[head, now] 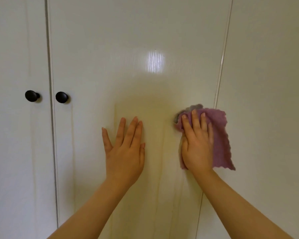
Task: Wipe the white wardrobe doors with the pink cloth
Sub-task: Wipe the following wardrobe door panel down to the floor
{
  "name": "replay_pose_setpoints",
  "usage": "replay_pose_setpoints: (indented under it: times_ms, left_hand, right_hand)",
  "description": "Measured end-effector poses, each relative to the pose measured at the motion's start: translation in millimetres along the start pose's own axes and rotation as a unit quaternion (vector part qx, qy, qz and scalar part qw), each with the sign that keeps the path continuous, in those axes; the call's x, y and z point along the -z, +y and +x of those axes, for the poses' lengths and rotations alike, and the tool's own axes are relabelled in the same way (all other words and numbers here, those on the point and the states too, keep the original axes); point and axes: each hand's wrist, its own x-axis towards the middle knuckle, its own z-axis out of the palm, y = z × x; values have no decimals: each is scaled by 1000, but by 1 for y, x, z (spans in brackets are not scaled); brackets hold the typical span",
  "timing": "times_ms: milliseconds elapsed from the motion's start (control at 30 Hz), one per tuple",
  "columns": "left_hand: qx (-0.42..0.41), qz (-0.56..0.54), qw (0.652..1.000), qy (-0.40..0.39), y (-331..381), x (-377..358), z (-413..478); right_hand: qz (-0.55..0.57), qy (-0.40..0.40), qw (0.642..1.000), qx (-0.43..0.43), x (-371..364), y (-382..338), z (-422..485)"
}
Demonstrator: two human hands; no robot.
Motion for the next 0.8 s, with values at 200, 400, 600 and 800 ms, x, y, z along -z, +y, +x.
replay_pose_setpoints:
  times_ms: [200, 400, 600, 800]
  left_hand:
    - [7, 11, 1000, -7, -5, 1, -1]
    - [2, 6, 1000, -9, -1, 0, -6]
    - [-5, 15, 1000, -2, -14, 4, 5]
    - [-8, 24, 1000, -8, -21, 8, -1]
  right_hand:
    - [110, -42, 993, 24, 4, -2, 20]
    - [68, -40, 995, 58, -2, 2, -29]
    - [141, -36, 989, 16, 0, -14, 33]
    - [173, -42, 979, 99, -9, 1, -16]
